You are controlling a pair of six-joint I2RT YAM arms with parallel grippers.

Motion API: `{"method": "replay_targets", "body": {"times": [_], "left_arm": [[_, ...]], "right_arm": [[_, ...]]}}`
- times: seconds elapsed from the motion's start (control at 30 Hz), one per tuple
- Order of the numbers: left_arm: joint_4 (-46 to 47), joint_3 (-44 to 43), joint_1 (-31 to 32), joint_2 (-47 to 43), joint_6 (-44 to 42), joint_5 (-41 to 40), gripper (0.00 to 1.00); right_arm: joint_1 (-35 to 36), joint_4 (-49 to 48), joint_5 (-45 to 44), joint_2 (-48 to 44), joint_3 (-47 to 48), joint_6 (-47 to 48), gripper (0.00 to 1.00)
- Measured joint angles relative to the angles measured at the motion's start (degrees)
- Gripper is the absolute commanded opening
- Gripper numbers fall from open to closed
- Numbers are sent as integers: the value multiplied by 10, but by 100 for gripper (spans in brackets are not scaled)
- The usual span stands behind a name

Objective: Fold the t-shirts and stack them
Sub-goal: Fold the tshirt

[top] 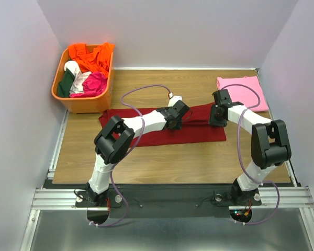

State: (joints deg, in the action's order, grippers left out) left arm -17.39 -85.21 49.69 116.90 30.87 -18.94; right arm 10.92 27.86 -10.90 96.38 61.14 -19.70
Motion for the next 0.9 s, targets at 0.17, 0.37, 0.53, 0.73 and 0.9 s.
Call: {"method": "replay_targets", "body": {"times": [0.17,0.37,0.53,0.73,0.9], "left_arm": [[0,-10,-9,7,-5,1,55],[1,-38,-31,31,-13,24,62],[2,-52,-49,33,-19,44,69],[3,-42,-66,-19,-12,81,70],[11,30,-86,-166,1,85,67]], "right_arm": [[-8,-5,1,25,29,0,43],[-15,-9,9,52,74,0,46],[-16,-15,28,56,91,-7,52],[-25,-15,70,55,92,-15,52],[-45,-23,139,40,90,-26,50]]}}
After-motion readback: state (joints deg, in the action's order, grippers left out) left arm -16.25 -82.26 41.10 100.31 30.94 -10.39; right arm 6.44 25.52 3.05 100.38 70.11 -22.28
